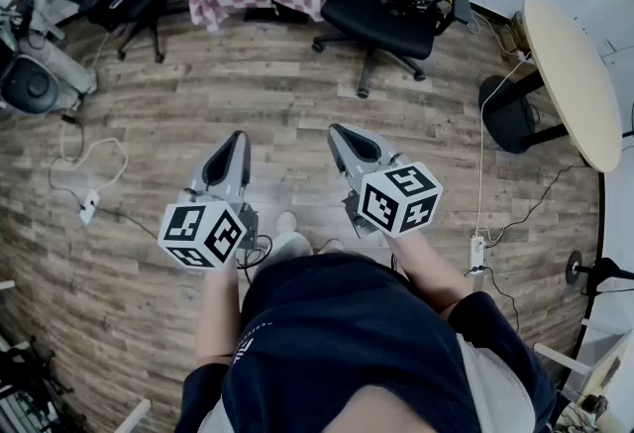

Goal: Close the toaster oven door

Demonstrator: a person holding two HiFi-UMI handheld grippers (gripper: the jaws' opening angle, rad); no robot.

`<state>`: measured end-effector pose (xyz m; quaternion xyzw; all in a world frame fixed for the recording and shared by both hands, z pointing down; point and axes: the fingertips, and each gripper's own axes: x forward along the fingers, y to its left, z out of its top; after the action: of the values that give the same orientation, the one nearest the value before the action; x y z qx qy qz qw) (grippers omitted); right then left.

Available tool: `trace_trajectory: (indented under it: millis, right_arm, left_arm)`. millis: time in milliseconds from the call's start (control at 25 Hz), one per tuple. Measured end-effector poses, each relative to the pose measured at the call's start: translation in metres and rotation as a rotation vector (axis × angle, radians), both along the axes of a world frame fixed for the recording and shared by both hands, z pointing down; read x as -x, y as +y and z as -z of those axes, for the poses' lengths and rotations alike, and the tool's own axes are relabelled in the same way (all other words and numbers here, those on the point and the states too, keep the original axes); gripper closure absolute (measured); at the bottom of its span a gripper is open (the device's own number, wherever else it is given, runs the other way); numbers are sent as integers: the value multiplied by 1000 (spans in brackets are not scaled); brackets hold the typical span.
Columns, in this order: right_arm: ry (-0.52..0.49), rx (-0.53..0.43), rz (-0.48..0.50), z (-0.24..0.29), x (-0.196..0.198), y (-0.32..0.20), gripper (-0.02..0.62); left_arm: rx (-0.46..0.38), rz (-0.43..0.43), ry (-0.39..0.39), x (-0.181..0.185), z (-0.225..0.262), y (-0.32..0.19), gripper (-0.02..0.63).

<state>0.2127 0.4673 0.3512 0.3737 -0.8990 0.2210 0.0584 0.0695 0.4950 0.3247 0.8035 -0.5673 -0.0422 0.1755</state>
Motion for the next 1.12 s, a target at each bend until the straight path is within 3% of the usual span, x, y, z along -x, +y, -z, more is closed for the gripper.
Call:
trace_trajectory:
  millis: [400, 800, 1120]
  right_arm:
    - [35, 43, -27, -18, 49, -35, 594]
    - [-13, 79, -40, -25, 96, -72, 594]
    - [28, 52, -2, -31, 135, -95, 594]
  left_arm:
    - [51, -40, -26, 48, -20, -33, 591]
    - [81, -93, -47, 87, -31, -68, 591]
    - [77, -71, -69, 125, -40, -92, 591]
